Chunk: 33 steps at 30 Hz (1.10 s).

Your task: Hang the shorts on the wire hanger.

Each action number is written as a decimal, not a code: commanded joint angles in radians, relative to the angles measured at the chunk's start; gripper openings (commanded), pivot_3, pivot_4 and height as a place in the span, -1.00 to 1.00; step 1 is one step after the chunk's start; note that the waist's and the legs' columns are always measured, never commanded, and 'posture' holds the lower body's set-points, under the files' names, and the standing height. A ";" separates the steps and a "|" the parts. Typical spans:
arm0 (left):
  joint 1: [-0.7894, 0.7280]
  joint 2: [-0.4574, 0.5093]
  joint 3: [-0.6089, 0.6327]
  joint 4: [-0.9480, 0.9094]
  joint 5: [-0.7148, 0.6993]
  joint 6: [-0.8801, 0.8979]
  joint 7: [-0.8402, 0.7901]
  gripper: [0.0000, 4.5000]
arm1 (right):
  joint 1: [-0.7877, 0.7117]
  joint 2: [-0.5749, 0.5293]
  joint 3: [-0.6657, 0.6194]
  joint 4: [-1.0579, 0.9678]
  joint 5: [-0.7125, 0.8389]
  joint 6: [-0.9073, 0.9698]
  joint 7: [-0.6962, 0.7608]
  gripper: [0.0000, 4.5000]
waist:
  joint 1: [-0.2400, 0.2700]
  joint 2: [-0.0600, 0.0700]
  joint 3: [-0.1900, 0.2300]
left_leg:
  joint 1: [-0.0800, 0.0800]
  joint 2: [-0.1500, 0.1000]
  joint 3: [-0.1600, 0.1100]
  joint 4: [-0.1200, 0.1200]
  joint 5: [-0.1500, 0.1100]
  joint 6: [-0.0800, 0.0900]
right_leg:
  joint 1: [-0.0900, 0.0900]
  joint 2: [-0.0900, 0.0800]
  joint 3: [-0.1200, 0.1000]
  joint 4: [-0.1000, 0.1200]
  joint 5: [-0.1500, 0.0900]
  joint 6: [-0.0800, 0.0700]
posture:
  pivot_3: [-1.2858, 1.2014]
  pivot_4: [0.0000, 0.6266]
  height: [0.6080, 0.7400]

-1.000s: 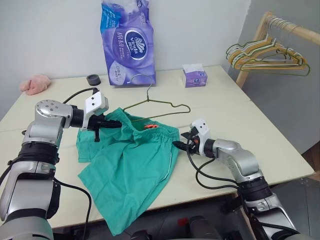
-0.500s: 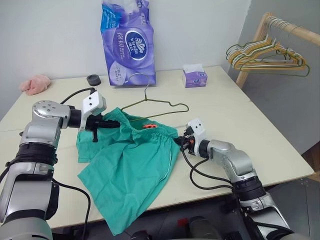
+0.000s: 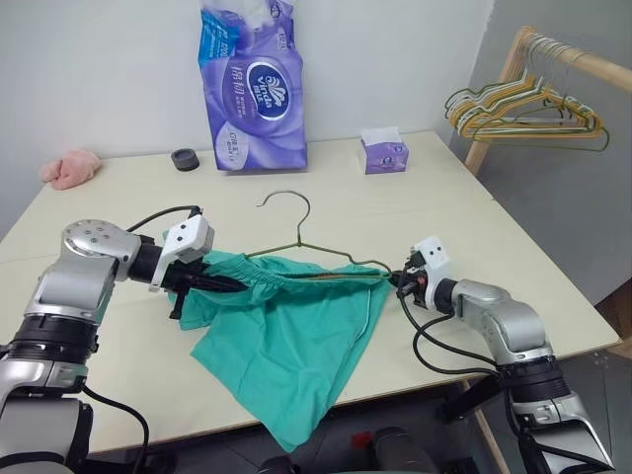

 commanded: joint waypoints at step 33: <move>-0.134 -0.044 0.039 0.174 0.033 -0.076 0.110 -1.00 | 0.074 -0.142 0.076 -0.174 -0.073 -0.310 0.138 0.03 | -0.013 0.001 -0.009 | 0.000 0.000 0.000 0.000 0.000 -0.001 | 0.000 0.000 0.000 -0.001 0.000 0.000 | -0.10 -0.99 1.00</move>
